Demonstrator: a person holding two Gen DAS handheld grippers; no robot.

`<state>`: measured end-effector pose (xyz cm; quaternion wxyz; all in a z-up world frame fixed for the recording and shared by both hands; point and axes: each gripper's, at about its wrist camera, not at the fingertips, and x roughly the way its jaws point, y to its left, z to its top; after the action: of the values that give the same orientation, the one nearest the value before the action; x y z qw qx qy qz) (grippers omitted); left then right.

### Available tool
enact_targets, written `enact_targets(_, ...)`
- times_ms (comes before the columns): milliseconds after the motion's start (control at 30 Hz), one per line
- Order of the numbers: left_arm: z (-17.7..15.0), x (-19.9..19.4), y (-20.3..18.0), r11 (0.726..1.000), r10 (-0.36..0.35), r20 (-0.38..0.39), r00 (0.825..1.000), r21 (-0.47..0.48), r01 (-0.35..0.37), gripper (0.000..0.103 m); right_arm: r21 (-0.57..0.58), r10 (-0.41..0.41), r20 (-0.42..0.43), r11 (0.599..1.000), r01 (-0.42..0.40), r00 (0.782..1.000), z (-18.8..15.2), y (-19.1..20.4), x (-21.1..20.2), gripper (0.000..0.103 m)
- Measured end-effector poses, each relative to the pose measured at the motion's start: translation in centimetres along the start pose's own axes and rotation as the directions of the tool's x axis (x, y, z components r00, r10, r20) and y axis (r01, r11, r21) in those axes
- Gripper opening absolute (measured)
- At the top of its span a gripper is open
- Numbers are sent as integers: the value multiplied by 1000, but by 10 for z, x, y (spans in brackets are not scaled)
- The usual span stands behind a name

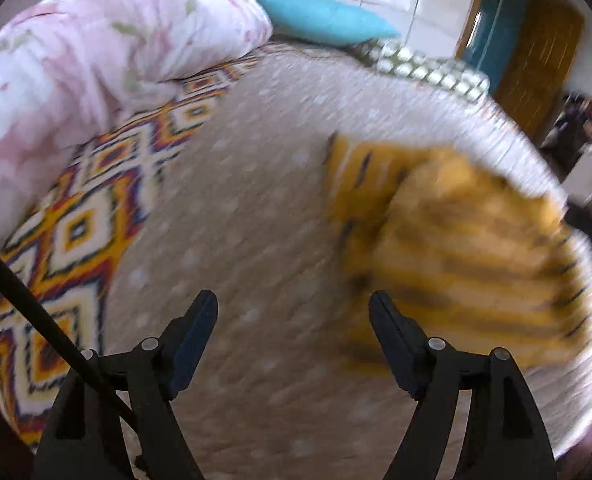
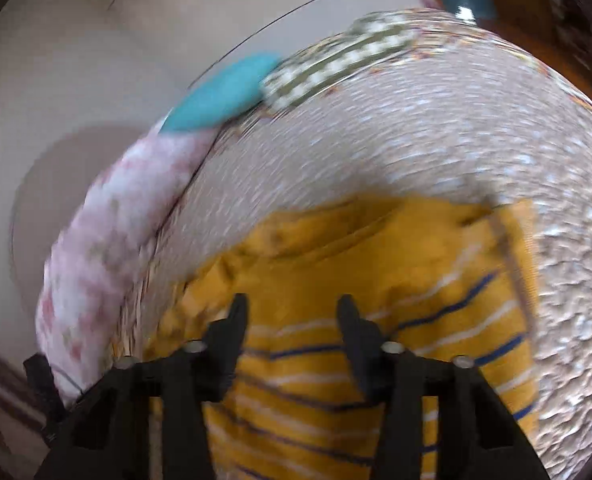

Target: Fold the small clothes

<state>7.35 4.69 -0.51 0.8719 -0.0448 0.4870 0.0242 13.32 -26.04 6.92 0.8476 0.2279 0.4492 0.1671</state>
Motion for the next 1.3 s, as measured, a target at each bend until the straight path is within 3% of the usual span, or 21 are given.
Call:
enact_targets(67, -17, 16, 10, 998, 66, -16, 998, -1, -66, 77, -68, -10, -35, 998, 8, 999, -7, 25, 18, 41)
enact_targets(100, -20, 21, 15, 998, 65, -24, 998, -16, -66, 78, -110, -23, -60, 994, 16, 998, -12, 41, 32, 39)
enact_targets(200, -32, 24, 31, 997, -29, 45, 999, -70, 32, 93, -179, -45, -105, 984, 25, 993, -23, 69, 64, 39)
enact_targets(300, -39, 24, 33, 996, -65, 78, 995, -50, 69, 99, -259, -88, -131, 964, 52, 987, -31, 97, 100, 39)
enact_targets(433, -45, 22, 41, 993, -90, 103, 991, -66, 97, 99, -374, -197, -171, 919, 121, 965, -36, 125, 157, 39)
enact_targets(533, -46, 22, 43, 991, -102, 117, 988, -72, 111, 100, -441, -272, -114, 876, 197, 955, -26, 143, 184, 40)
enact_targets(667, -45, 21, 44, 984, -137, 133, 982, -95, 150, 100, -482, -313, -110, 847, 225, 943, 0, 168, 219, 40)
enact_targets(833, -45, 21, 43, 984, -134, 133, 982, -96, 147, 100, -573, -373, -135, 785, 235, 918, -5, 197, 256, 41)
enact_targets(867, -44, 21, 43, 984, -134, 133, 982, -96, 147, 100, -574, -360, -131, 787, 225, 924, -3, 199, 253, 41)
enact_targets(1033, -44, 21, 44, 985, -134, 131, 982, -95, 147, 100, -456, -226, -97, 876, 159, 969, 12, 188, 188, 42)
enact_targets(1200, -44, 21, 43, 985, -133, 130, 983, -95, 145, 100, -463, -231, -65, 869, 176, 971, -12, 135, 98, 45)
enact_targets(1300, -43, 21, 42, 986, -127, 124, 984, -92, 139, 100, -374, -229, -52, 907, 194, 972, -26, 71, 43, 45)
